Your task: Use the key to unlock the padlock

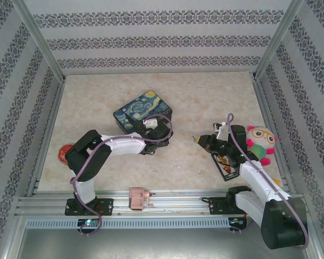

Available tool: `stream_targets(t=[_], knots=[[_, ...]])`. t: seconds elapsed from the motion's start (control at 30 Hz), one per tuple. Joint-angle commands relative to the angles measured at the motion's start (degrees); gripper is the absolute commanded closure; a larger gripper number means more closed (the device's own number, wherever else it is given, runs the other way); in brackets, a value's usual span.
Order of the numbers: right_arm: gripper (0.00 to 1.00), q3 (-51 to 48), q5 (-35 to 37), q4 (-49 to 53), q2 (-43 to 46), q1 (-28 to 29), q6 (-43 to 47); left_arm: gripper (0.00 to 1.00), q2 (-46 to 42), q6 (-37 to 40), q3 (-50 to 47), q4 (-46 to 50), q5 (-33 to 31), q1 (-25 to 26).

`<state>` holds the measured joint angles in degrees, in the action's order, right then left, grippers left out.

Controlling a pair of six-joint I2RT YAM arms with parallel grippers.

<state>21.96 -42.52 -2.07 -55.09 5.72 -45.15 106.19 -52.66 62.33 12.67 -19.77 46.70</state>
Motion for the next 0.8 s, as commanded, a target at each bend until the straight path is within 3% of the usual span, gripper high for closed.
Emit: stream_targets(t=[0.0, 0.13, 0.57, 0.67, 0.77], knots=[[1.0, 1.68, 0.33, -1.36, -0.76, -0.62, 1.34, 0.23, 1.55, 1.65, 2.31, 1.18, -2.08, -2.02], [1.0, 1.82, 0.89, -1.37, -1.54, -0.14, 1.98, 0.36, 1.42, -0.33, 2.37, 3.16, -4.7, -2.57], [1.0, 3.53, 4.11, -1.87, -4.32, 4.51, 4.19, 0.34, 4.57, -2.23, 4.98, 2.53, -4.65, -2.84], [1.0, 4.12, 4.29, -2.13, -4.83, 5.41, 4.27, 0.38, 5.66, -3.31, 5.4, 2.2, -5.35, -2.84], [1.0, 4.35, 4.47, -2.72, -5.76, 6.5, 4.23, 0.47, 6.05, -3.91, 4.82, 0.37, -5.42, -2.84]])
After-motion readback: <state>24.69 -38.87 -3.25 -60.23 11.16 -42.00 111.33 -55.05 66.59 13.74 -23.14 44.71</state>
